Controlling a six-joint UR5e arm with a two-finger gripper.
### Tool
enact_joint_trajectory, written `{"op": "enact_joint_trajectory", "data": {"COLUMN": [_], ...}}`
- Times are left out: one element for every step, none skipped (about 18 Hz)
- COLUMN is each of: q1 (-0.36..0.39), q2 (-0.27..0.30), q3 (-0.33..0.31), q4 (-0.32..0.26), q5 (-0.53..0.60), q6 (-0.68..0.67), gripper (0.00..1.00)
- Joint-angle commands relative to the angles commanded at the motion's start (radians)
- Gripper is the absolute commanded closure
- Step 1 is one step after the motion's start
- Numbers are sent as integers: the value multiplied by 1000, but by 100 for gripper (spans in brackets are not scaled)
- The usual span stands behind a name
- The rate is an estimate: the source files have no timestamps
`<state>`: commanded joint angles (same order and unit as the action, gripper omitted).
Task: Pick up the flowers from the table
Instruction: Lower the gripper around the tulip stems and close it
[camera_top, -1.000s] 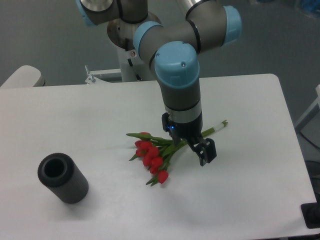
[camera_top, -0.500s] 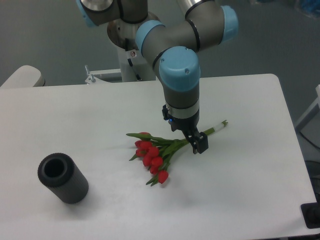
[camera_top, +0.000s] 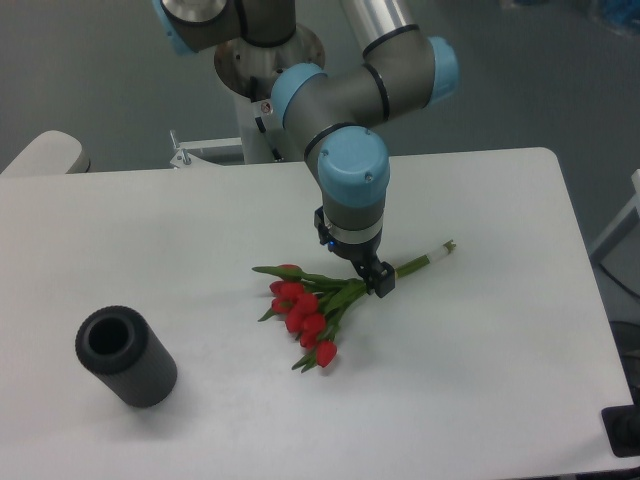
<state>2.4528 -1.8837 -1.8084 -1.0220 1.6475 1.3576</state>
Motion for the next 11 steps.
{"op": "enact_joint_trajectory", "data": {"q1": [-2, -2, -2, -2, -2, -2, -2, 0, 2, 0, -2], "q2": [-5, -11, -12, -14, -18, -29, -37, -43, -46, -49, -58], "q3": [-18, -32, -48, -61, -71, -80, -97, -111, -115, -118, -123], "q4": [32, 58, 78, 97, 114, 131, 160, 202, 221, 230, 235], "q5": [2, 2, 0, -2, -2, -2, -2, -2, -2, 0, 0], "q6": [-2, -8, -14, -26, -35, -40, -40, -38, -38, -41, -43], "gripper": [0, 0, 0, 0, 0, 0, 0, 0, 0, 0, 0]}}
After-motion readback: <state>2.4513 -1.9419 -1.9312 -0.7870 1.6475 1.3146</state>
